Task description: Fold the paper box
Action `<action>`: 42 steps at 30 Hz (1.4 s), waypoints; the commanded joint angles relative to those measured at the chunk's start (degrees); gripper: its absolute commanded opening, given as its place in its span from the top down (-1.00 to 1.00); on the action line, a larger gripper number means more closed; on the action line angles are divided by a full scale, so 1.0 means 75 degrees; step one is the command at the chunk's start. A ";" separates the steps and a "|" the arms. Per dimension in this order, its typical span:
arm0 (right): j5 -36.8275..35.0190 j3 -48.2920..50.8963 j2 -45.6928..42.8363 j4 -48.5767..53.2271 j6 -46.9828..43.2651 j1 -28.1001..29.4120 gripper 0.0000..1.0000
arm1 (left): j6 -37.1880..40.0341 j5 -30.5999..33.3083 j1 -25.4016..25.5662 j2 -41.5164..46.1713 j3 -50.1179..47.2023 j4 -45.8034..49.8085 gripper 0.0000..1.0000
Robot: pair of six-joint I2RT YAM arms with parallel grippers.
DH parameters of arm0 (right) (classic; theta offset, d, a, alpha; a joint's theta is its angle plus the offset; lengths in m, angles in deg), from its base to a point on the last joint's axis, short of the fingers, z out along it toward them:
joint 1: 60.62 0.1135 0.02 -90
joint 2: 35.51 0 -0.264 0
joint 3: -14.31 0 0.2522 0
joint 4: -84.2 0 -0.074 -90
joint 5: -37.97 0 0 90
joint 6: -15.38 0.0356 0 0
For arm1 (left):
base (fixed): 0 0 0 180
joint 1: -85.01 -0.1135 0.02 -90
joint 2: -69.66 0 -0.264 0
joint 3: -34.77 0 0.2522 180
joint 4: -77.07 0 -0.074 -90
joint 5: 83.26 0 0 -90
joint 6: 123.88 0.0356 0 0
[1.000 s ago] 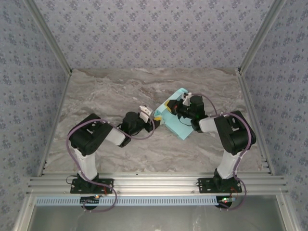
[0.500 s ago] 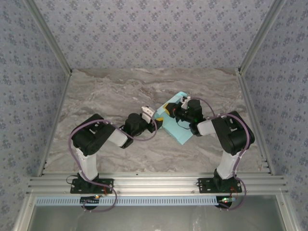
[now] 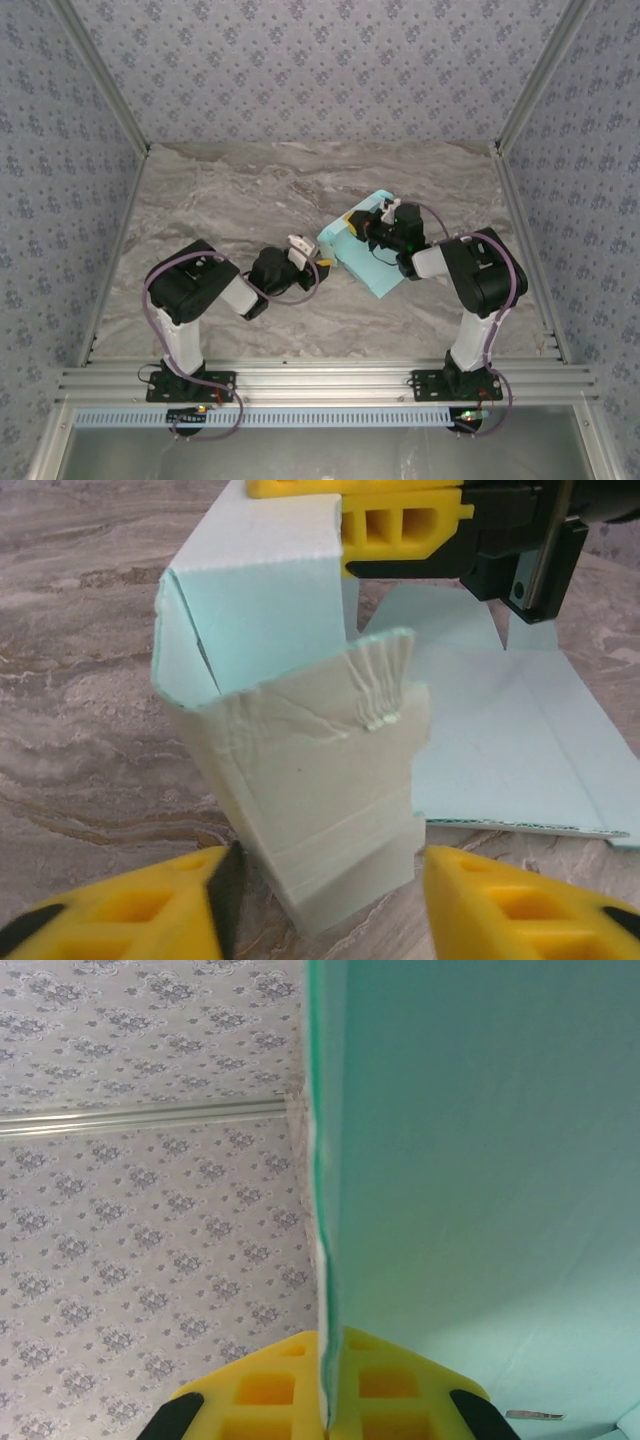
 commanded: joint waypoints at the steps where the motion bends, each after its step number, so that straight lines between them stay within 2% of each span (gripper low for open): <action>1: 0.0077 -0.0053 0.0184 0.0161 -0.0181 -0.0009 1.00 | 0.0070 -0.0447 -0.0041 0.0018 0.0290 -0.0255 0.15; 9: -0.0072 0.0100 0.0199 0.0039 -0.0071 0.0039 1.00 | 0.0100 -0.0764 -0.0018 -0.0415 0.0801 -0.0308 0.41; 12: -0.0222 0.0172 0.0207 0.0006 -0.0003 0.0099 1.00 | 0.0107 -0.0667 0.0037 -0.0538 0.1003 -0.0156 0.52; 14: -0.0323 0.0204 0.0228 -0.0112 0.0121 0.0143 1.00 | 0.0115 -0.0294 0.0085 -0.0529 0.1150 0.0212 0.54; 19: -0.1010 0.0572 0.0080 -0.0523 0.0379 0.0403 1.00 | -0.0077 0.0693 0.0182 -0.0585 0.1270 0.0257 0.32; 25: -0.1681 0.0752 -0.0093 -0.0677 0.0377 0.0795 1.00 | -0.0107 0.1324 0.0240 -0.0620 0.1351 0.0349 0.28; 27: -0.1826 0.0776 -0.0132 -0.0584 0.0361 0.0895 1.00 | -0.0236 0.1620 0.0239 -0.0580 0.1355 0.0343 0.16; 33: -0.2061 0.0877 -0.0214 -0.0290 0.0384 0.1157 1.00 | -0.0474 0.1381 0.0237 -0.0771 0.1436 -0.0185 -0.20; 34: -0.2045 0.0853 -0.0238 -0.0183 0.0376 0.1183 1.00 | -0.0486 0.1381 0.0242 -0.0788 0.1402 -0.0274 -0.31; 38: -0.1892 0.0756 -0.0407 0.0402 0.0275 0.1197 1.00 | -0.0264 0.1414 0.0197 -0.0929 0.1329 -0.0488 -0.56; 42: -0.1745 0.0731 -0.0527 0.0790 0.0302 0.1208 1.00 | 0.0025 0.1160 0.0146 -0.0883 0.1308 -0.0380 -0.61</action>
